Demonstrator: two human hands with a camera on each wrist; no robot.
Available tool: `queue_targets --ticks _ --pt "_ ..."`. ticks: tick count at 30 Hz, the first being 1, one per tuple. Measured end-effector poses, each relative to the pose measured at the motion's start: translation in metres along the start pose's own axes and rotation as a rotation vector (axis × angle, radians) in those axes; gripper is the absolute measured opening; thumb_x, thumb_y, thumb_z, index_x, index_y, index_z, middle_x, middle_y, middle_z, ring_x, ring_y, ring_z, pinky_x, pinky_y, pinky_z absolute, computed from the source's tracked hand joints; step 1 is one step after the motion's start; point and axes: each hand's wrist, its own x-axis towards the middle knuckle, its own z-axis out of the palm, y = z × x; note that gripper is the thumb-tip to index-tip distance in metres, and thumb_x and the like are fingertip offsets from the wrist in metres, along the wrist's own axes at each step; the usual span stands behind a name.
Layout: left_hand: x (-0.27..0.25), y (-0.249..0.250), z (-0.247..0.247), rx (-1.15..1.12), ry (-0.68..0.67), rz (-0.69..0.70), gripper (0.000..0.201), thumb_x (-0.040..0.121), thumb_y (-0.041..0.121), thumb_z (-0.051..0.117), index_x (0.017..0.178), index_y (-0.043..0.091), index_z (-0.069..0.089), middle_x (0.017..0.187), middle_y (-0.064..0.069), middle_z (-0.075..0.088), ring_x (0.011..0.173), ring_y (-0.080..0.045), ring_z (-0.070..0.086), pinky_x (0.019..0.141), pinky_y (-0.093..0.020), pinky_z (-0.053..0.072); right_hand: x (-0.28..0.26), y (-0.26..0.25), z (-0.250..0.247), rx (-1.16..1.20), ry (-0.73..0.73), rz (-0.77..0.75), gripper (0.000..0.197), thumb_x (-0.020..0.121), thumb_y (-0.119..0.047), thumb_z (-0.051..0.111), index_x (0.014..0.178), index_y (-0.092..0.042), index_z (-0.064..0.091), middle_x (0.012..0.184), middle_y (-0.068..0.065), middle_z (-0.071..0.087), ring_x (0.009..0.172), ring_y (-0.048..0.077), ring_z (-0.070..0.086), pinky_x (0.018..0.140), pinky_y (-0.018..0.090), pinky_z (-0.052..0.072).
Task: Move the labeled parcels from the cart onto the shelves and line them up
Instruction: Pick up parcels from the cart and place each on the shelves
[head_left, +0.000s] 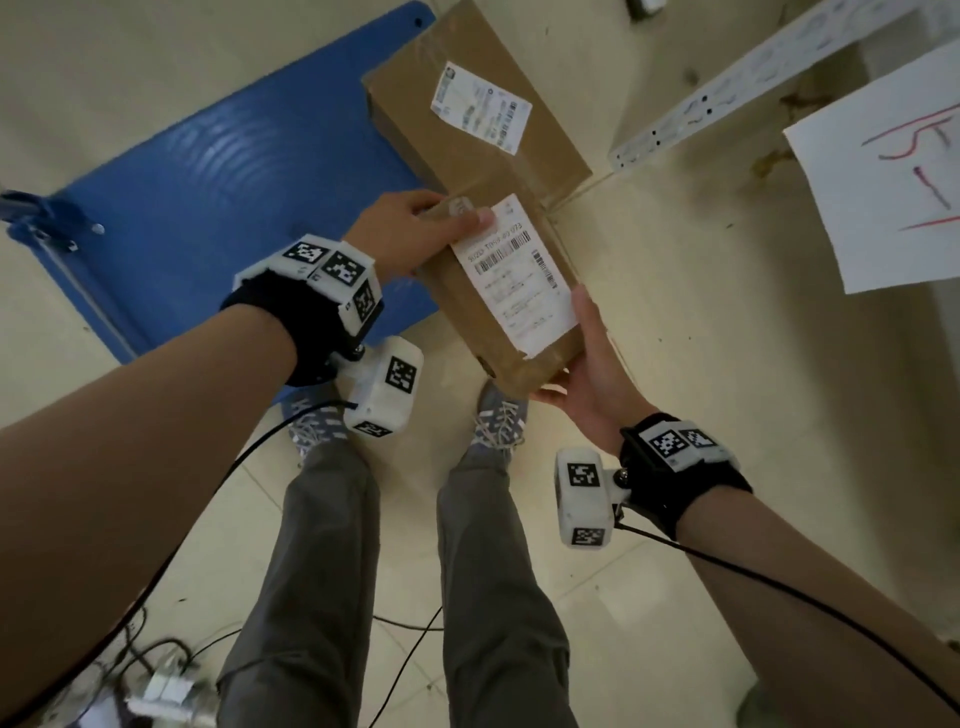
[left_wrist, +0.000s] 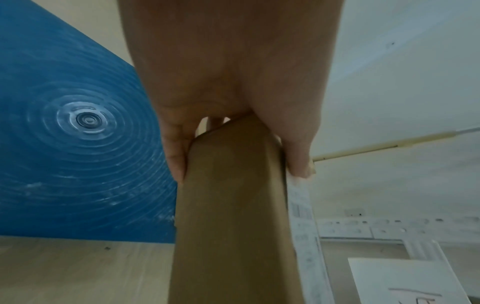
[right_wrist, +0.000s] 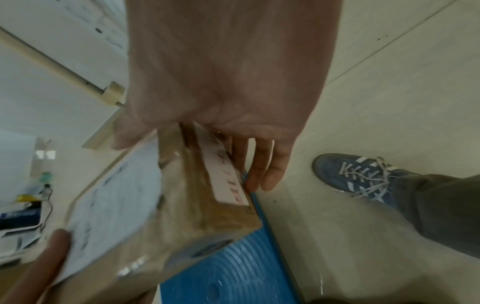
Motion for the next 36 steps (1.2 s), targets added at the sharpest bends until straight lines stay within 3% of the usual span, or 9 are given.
queue_targets --ticks 5,8,12,17,19,23,29,33,36 --pt "-0.004 0.010 0.018 -0.130 -0.088 -0.221 0.055 0.083 0.060 0.064 0.125 0.026 0.055 0.128 -0.001 0.059 0.110 -0.021 0.061 0.089 -0.040 0.057 0.001 0.012 -0.018 0.146 0.016 0.044 0.040 0.095 -0.058 0.051 0.128 -0.037 0.061 0.123 -0.005 0.072 0.122 0.022 0.063 0.106 0.052 0.048" --pt "-0.008 0.014 0.020 -0.263 -0.122 -0.240 0.077 0.080 0.068 0.062 0.142 0.027 0.042 0.135 -0.002 0.049 0.110 -0.026 0.058 0.084 -0.042 0.058 0.003 0.008 -0.024 0.239 0.009 0.173 0.045 0.091 -0.062 0.054 0.118 -0.028 0.067 0.107 0.003 0.076 0.104 0.026 0.067 0.090 0.043 0.056" --pt "-0.015 0.020 0.020 -0.288 -0.134 -0.198 0.080 0.078 0.081 0.049 0.143 0.034 0.043 0.129 -0.005 0.058 0.097 -0.030 0.070 0.077 -0.041 0.061 0.003 0.007 -0.030 0.352 -0.048 0.272 0.054 0.087 -0.067 0.056 0.092 -0.016 0.075 0.088 0.008 0.069 0.076 0.022 0.059 0.065 0.030 0.047" --pt "-0.016 0.021 0.026 -0.242 -0.118 -0.184 0.074 0.079 0.069 0.063 0.138 0.028 0.045 0.131 -0.001 0.053 0.109 -0.022 0.062 0.075 -0.042 0.062 0.009 0.012 -0.034 0.345 -0.031 0.202 0.052 0.090 -0.064 0.055 0.118 -0.022 0.067 0.108 0.008 0.074 0.098 0.026 0.068 0.082 0.041 0.057" --pt "-0.016 0.017 0.030 -0.181 -0.072 -0.128 0.071 0.079 0.053 0.073 0.138 0.026 0.043 0.134 0.004 0.047 0.116 -0.016 0.055 0.075 -0.036 0.062 0.012 0.016 -0.033 0.317 -0.015 0.141 0.049 0.094 -0.056 0.056 0.134 -0.027 0.058 0.125 0.009 0.069 0.112 0.029 0.067 0.092 0.049 0.057" --pt "-0.021 0.006 0.039 0.049 -0.033 0.184 0.091 0.072 0.033 0.085 0.145 0.023 0.032 0.130 0.009 0.044 0.111 -0.006 0.051 0.087 -0.015 0.047 0.018 0.023 -0.028 0.310 0.043 0.125 0.052 0.095 -0.031 0.062 0.142 -0.017 0.046 0.125 0.014 0.060 0.102 0.030 0.070 0.086 0.047 0.060" --pt "-0.027 -0.015 0.049 0.162 -0.145 0.455 0.095 0.062 0.034 0.086 0.141 0.018 0.036 0.128 0.007 0.048 0.116 -0.002 0.049 0.101 -0.013 0.039 0.024 0.019 -0.026 0.392 0.052 0.113 0.035 0.093 -0.040 0.049 0.118 -0.018 0.060 0.117 0.014 0.053 0.116 0.037 0.058 0.100 0.053 0.050" --pt "-0.027 -0.025 0.050 0.113 -0.147 0.568 0.092 0.063 0.032 0.082 0.141 0.014 0.037 0.132 0.001 0.047 0.118 0.003 0.047 0.100 -0.011 0.038 0.027 0.019 -0.024 0.421 0.099 0.095 0.048 0.094 -0.047 0.049 0.134 -0.021 0.055 0.124 0.017 0.055 0.125 0.036 0.056 0.105 0.054 0.046" --pt "-0.025 -0.029 0.046 0.047 -0.076 0.526 0.085 0.068 0.028 0.085 0.139 0.018 0.040 0.133 0.001 0.048 0.121 -0.001 0.049 0.099 -0.017 0.043 0.028 0.021 -0.024 0.398 0.205 0.029 0.051 0.094 -0.048 0.049 0.136 -0.020 0.055 0.118 0.014 0.061 0.113 0.032 0.063 0.105 0.047 0.048"
